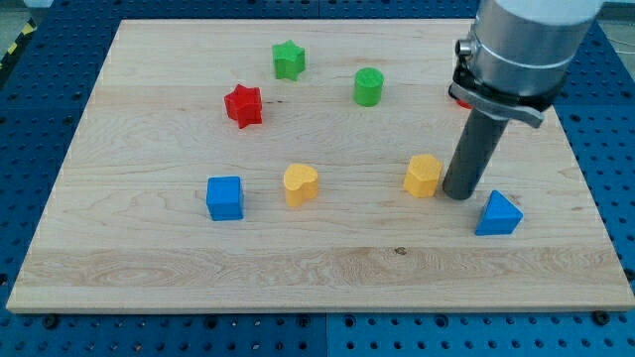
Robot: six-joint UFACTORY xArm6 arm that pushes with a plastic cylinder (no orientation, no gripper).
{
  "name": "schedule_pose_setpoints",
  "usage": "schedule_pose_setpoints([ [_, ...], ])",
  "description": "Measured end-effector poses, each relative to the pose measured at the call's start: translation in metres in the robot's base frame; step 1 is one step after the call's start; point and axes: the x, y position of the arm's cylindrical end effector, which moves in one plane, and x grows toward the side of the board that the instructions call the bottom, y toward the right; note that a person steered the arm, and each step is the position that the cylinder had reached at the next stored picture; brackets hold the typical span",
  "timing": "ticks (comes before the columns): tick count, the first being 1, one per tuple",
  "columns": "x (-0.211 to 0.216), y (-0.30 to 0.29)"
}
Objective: Push the blue triangle towards the bottom right corner of the board
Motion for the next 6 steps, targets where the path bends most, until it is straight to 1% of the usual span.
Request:
schedule_pose_setpoints([
  [1,0.013,0.0],
  [3,0.016,0.035],
  [4,0.024,0.042],
  [6,0.056,0.05],
])
